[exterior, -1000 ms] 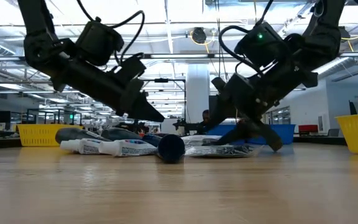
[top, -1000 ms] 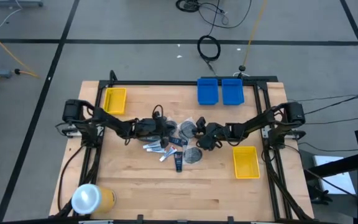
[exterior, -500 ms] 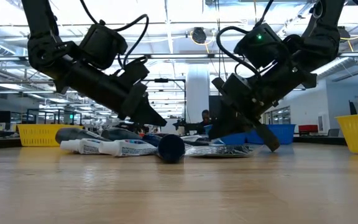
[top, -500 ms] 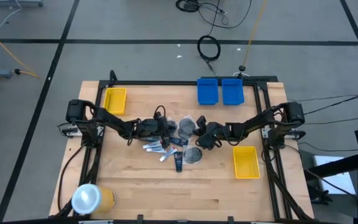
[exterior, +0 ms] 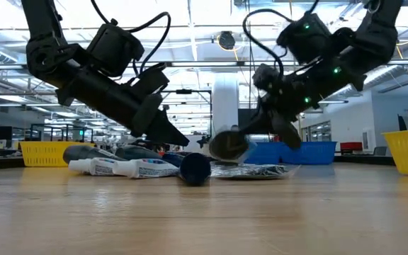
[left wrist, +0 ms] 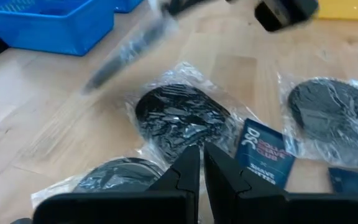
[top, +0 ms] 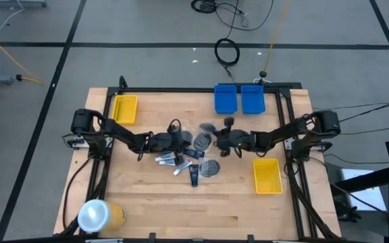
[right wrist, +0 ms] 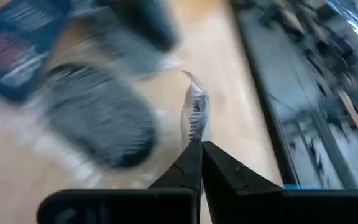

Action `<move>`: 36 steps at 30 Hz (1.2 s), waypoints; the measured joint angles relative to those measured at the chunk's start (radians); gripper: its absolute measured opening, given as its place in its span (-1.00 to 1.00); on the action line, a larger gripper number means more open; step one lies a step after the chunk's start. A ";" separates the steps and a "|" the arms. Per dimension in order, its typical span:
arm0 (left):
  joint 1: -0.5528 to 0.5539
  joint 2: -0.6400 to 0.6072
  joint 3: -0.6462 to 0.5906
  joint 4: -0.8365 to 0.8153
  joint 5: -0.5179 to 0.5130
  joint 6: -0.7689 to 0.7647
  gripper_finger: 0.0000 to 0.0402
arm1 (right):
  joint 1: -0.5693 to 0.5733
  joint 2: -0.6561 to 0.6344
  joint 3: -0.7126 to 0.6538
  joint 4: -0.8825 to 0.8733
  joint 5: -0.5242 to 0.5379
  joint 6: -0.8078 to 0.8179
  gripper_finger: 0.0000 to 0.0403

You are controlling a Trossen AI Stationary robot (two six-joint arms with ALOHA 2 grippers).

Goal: Pick & Place Travel size toiletries
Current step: Put the black hairbrush into the left blue bin

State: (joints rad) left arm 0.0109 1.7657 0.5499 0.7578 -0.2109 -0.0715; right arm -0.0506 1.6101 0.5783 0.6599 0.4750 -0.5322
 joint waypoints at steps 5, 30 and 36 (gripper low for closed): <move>-0.003 0.000 0.000 -0.004 -0.027 0.007 -0.87 | -0.021 -0.111 -0.061 0.211 0.159 0.187 -1.00; -0.008 0.000 -0.001 -0.007 -0.030 -0.008 -0.87 | -0.357 -0.085 -0.063 0.266 0.097 0.849 -1.00; -0.008 0.000 -0.001 -0.007 -0.030 -0.013 -0.87 | -0.386 0.022 -0.063 0.403 0.098 0.917 -1.00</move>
State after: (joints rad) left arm 0.0032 1.7653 0.5491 0.7509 -0.2413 -0.0845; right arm -0.4362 1.6317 0.5148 1.0630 0.5732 0.3847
